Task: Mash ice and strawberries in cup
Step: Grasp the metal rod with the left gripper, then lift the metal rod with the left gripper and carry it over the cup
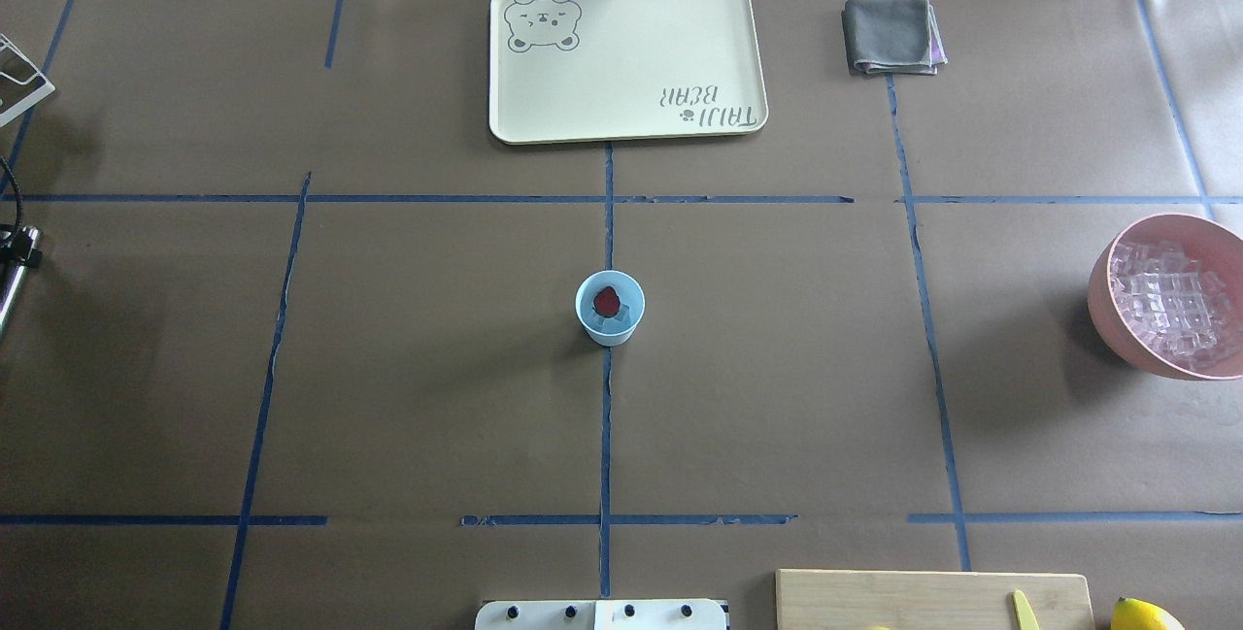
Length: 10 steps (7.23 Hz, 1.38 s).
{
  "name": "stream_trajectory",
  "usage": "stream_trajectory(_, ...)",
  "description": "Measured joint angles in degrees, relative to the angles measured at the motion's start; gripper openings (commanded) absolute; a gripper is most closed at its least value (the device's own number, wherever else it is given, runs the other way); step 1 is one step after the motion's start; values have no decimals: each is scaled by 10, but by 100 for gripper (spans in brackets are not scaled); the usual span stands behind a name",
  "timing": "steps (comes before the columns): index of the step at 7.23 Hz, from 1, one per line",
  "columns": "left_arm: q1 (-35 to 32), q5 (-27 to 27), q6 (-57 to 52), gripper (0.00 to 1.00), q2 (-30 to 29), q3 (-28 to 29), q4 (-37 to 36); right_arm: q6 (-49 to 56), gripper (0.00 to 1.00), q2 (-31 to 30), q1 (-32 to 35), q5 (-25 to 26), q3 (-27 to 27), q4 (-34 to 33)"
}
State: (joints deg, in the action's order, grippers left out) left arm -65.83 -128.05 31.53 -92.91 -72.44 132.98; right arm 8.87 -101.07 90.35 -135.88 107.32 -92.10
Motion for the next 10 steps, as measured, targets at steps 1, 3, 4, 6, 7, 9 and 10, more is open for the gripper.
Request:
stream_trajectory(1,0,2,0,6,0,-1,0,0,100,0,0,0,0,0)
stream_trajectory(3,0,4,0,0,0,-2,1,-1,100,0,0,0,0,0)
stream_trajectory(4,0,4,-5,0,-1,-5,1,-1,100,0,0,0,1,1)
stream_trajectory(6,0,4,-47,0,-9,-32,1,-2,100,0,0,0,2,1)
stream_trajectory(7,0,4,-75,0,-13,-62,2,-2,100,-1,0,-1,2,1)
stream_trajectory(9,-3,1,-158,3,-30,-129,16,-2,100,-1,0,0,1,0)
stream_trajectory(10,-2,-1,-175,2,-38,-162,38,-3,100,-2,0,-1,0,0)
